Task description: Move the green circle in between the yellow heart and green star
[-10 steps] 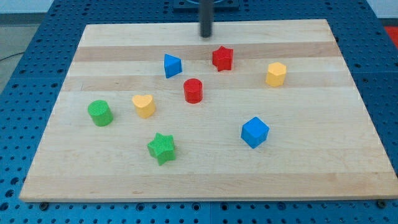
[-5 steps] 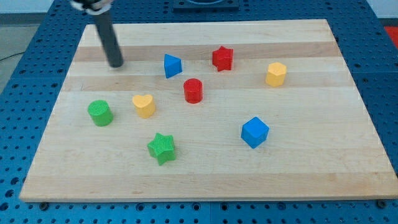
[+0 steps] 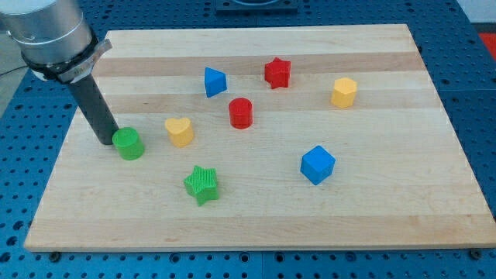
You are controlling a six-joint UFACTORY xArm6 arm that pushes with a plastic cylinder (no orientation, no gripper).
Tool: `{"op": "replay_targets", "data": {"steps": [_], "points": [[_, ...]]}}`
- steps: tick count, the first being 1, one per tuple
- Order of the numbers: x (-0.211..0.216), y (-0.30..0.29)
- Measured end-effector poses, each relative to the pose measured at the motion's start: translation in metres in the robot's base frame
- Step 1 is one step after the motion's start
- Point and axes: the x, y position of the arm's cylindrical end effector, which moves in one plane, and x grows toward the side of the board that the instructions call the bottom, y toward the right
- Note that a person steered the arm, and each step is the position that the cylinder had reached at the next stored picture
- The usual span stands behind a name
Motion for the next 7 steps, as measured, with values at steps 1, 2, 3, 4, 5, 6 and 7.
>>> {"op": "replay_targets", "data": {"steps": [1, 2, 3, 4, 5, 6, 7], "points": [[0.012, 0.015], [0.03, 0.035], [0.045, 0.054], [0.062, 0.073], [0.077, 0.095], [0.079, 0.117], [0.079, 0.143]]}}
